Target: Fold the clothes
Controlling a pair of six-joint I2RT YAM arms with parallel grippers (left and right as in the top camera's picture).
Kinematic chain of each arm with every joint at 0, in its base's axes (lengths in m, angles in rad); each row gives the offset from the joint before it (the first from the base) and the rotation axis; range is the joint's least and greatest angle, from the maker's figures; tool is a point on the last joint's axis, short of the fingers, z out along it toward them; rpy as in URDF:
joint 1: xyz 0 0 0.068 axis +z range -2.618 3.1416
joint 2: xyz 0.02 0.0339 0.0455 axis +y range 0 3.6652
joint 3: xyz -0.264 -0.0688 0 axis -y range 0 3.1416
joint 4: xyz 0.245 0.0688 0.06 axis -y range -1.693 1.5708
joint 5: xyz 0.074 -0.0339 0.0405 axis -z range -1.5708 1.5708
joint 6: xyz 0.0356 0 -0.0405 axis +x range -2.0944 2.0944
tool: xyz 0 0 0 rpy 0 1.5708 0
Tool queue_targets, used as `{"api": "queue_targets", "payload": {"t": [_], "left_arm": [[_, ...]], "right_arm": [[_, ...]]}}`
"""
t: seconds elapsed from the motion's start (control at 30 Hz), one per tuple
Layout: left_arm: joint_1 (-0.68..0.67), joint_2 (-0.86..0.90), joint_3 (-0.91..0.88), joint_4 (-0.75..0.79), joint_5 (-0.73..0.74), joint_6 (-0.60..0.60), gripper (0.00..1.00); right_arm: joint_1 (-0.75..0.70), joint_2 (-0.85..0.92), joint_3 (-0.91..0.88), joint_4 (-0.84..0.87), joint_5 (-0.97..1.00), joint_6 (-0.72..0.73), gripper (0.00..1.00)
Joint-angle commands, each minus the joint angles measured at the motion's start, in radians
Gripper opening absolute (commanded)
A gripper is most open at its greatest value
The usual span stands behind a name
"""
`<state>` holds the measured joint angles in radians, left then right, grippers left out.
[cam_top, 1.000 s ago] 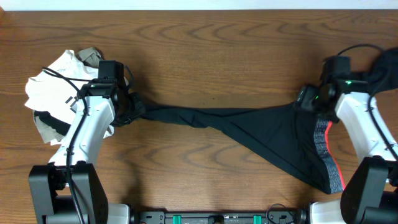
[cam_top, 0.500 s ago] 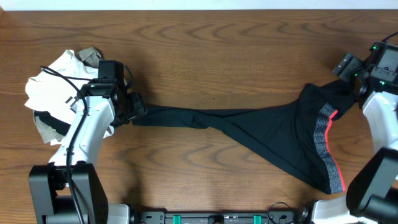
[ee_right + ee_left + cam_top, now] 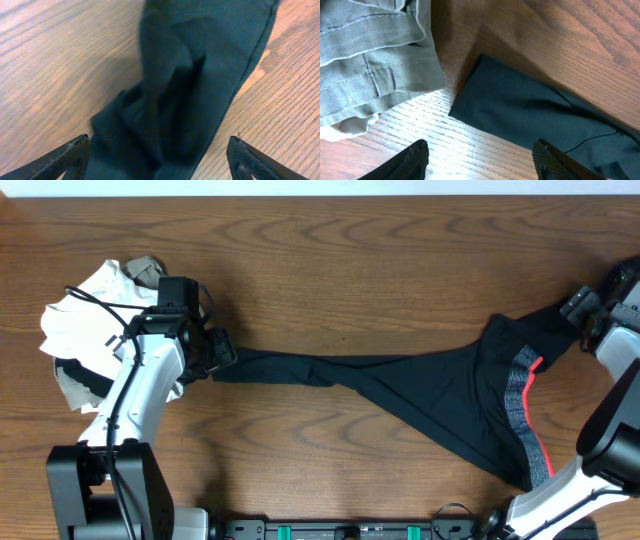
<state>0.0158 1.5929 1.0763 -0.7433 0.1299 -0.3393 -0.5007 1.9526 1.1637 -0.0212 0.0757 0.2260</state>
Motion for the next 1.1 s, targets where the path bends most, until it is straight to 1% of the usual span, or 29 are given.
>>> {"api": "queue_targets", "payload": {"t": [0.0,0.03,0.1,0.13,0.2,0.23,0.33,0.47,0.6,0.67,0.73,0.8,0.83,0.87,0.9,0.97,1.0,1.03,1.07], "left_arm": [[-0.002,0.001,0.001,0.004,-0.011,0.009,0.69],[-0.002,0.001,0.001,0.005,-0.011,0.009,0.69],[-0.002,0.001,0.001,0.008,-0.011,0.009,0.69],[-0.002,0.001,0.001,0.008,-0.01,0.009,0.69],[-0.002,0.001,0.001,0.008,-0.011,0.009,0.69],[-0.002,0.001,0.001,0.008,-0.011,0.009,0.69],[-0.002,0.001,0.001,0.008,-0.011,0.009,0.69],[-0.002,0.001,0.001,0.008,-0.011,0.009,0.69],[-0.002,0.001,0.001,0.008,-0.011,0.009,0.69],[-0.002,0.001,0.001,0.007,-0.011,0.009,0.69],[-0.002,0.001,0.001,0.007,-0.011,0.009,0.69],[-0.002,0.001,0.001,0.007,-0.011,0.009,0.69],[-0.002,0.001,0.001,0.007,-0.011,0.009,0.69],[-0.002,0.001,0.001,0.007,-0.011,0.009,0.69],[-0.002,0.001,0.001,0.007,-0.011,0.01,0.69],[-0.002,0.001,0.001,0.007,-0.011,0.01,0.69],[-0.002,0.001,0.001,0.008,-0.011,0.009,0.69],[-0.002,0.001,0.001,0.008,-0.011,0.009,0.69],[-0.002,0.001,0.001,0.008,-0.011,0.009,0.69]], "right_arm": [[-0.009,0.04,0.01,0.027,0.006,-0.022,0.84],[-0.009,0.053,0.01,0.039,0.002,-0.022,0.79],[-0.008,0.075,0.01,0.063,-0.012,-0.022,0.5],[-0.008,0.08,0.01,0.072,-0.03,-0.022,0.33],[-0.006,0.084,0.01,0.099,-0.098,-0.022,0.09],[-0.003,0.084,0.01,0.118,-0.133,-0.023,0.02],[0.022,0.076,0.039,0.137,-0.283,-0.026,0.01],[0.103,0.064,0.125,0.129,-0.546,-0.043,0.01],[0.264,0.063,0.239,0.071,-0.78,-0.071,0.01],[0.368,0.063,0.285,0.013,-0.865,-0.125,0.01],[0.481,0.063,0.321,-0.076,-0.904,-0.218,0.01],[0.598,0.063,0.34,-0.185,-0.882,-0.339,0.05],[0.643,0.063,0.342,-0.234,-0.842,-0.385,0.08],[0.684,0.063,0.342,-0.279,-0.776,-0.414,0.08],[0.725,0.063,0.342,-0.333,-0.671,-0.431,0.05],[0.782,0.063,0.341,-0.417,-0.449,-0.429,0.01],[0.801,0.063,0.341,-0.452,-0.351,-0.425,0.01],[0.81,0.063,0.341,-0.476,-0.274,-0.403,0.03],[0.812,0.063,0.342,-0.502,-0.172,-0.356,0.04]]}}
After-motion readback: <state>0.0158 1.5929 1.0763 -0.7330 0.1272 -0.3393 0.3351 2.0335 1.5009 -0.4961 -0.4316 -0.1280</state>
